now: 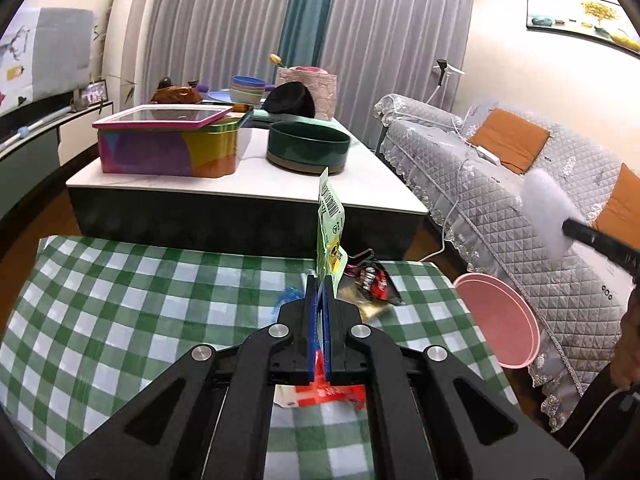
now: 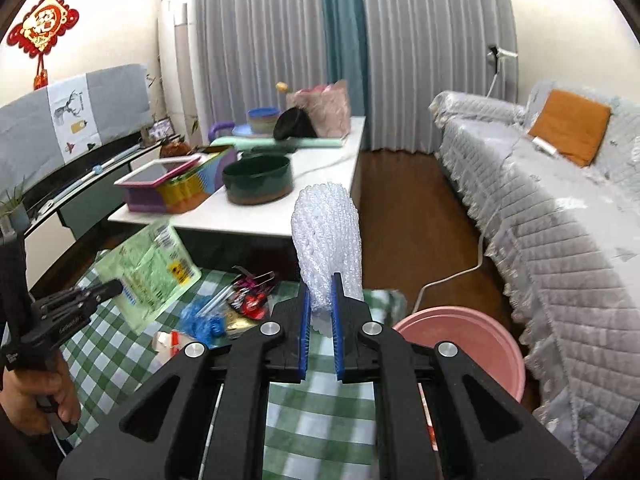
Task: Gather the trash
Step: 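Carry the bubble wrap with the right tool over the bin while the left tool carries the wrapper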
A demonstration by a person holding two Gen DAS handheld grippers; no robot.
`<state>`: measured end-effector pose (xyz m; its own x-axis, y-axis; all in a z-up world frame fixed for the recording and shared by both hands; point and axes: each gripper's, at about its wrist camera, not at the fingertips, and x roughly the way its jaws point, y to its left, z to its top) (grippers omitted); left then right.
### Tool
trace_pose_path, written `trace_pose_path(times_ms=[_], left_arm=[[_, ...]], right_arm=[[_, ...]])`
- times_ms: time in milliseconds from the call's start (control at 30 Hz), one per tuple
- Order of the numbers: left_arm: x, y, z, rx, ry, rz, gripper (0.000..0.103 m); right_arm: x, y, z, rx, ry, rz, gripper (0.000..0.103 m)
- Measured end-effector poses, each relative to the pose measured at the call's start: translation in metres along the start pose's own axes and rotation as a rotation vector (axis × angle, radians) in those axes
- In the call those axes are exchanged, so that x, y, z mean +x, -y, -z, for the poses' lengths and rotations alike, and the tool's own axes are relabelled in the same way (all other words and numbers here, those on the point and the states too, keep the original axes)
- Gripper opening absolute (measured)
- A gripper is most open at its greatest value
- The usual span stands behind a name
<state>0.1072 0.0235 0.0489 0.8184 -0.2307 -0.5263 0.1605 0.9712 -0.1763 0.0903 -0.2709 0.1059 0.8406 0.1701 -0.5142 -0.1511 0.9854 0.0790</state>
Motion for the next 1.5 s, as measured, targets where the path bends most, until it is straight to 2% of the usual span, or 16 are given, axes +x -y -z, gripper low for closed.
trace_pose_path(times_ms=[300,667,1100,1500], left_arm=[[-0.007,0.043,0.005,0.038,-0.005,0.008,0.002],[0.007,0.087,0.003,0.085,-0.030,0.030,0.002],[0.039,0.147,-0.007,0.122,-0.059,0.108,0.002],[0.072,0.203,-0.011,0.163,-0.086,0.186,0.002]], right_arm=[[-0.025,0.067,-0.002,0.083,0.049,0.071,0.010],[-0.028,0.117,0.015,0.192,0.053,0.137,0.010],[-0.023,0.155,0.021,0.260,0.050,0.190,0.010],[-0.015,0.167,0.028,0.265,0.020,0.215,0.010]])
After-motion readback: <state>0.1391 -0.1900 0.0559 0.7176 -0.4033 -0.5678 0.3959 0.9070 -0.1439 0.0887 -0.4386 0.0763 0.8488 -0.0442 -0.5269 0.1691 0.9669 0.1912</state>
